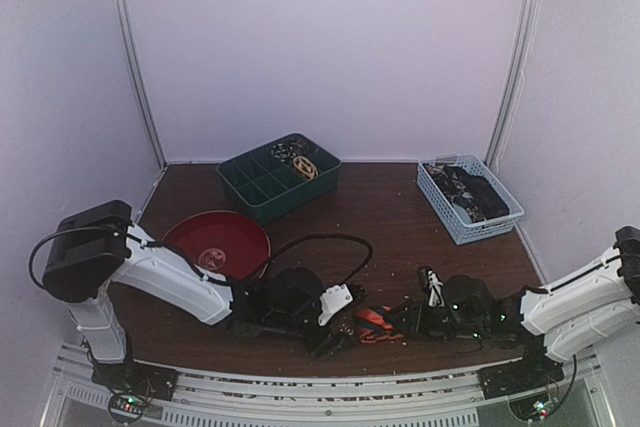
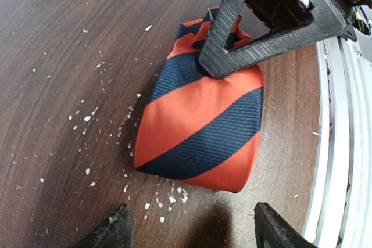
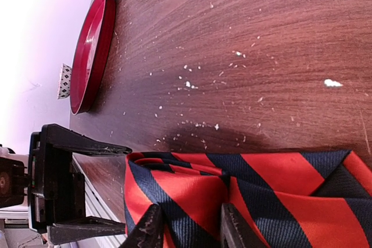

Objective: Roll the ties
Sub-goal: Roll the tie at the center of the board.

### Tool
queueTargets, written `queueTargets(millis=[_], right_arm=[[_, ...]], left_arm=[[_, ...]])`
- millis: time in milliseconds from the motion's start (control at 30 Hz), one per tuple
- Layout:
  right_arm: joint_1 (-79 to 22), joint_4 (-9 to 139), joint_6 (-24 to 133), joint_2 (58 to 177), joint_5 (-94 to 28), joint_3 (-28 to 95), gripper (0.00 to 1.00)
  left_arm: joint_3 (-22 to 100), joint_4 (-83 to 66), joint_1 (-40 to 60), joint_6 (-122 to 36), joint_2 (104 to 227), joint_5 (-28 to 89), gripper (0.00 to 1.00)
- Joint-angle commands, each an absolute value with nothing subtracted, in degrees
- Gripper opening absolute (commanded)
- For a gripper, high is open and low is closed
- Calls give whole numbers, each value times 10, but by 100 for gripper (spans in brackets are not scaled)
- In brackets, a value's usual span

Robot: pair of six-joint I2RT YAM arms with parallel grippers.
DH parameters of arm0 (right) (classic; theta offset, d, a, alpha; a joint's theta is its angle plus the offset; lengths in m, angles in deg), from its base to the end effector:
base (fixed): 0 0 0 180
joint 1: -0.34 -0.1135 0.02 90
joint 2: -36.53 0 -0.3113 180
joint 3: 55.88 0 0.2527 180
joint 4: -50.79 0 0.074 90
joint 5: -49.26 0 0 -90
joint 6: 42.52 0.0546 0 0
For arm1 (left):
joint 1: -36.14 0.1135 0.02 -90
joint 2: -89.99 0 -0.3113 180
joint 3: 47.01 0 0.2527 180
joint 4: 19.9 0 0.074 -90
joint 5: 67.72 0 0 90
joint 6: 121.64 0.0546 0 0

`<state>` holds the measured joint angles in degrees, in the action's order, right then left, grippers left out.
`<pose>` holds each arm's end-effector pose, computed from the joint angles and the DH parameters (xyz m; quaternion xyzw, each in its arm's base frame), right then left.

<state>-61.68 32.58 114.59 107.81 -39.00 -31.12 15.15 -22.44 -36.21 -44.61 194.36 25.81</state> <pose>0.0957 0.1837 0.1640 0.0303 0.8580 0.4686 0.2084 0.1130 -0.3663 0.1633 0.4595 0.7794 -0.3085 0.2937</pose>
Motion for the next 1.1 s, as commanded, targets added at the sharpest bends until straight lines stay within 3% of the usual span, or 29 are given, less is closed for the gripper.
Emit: queueTargets(millis=[0, 367, 533, 1067], right_arm=[[-621, 401, 1132, 1056, -404, -325, 33], [-621, 432, 1113, 1043, -408, -320, 30], [-621, 435, 1113, 1049, -416, -321, 29], [-621, 455, 1109, 1020, -431, -331, 28]], left_arm=[[164, -242, -358, -417, 1930, 258, 68], [174, -224, -354, -457, 1966, 220, 18], [193, -226, -353, -463, 1991, 214, 3], [223, -263, -352, -480, 2021, 253, 0]])
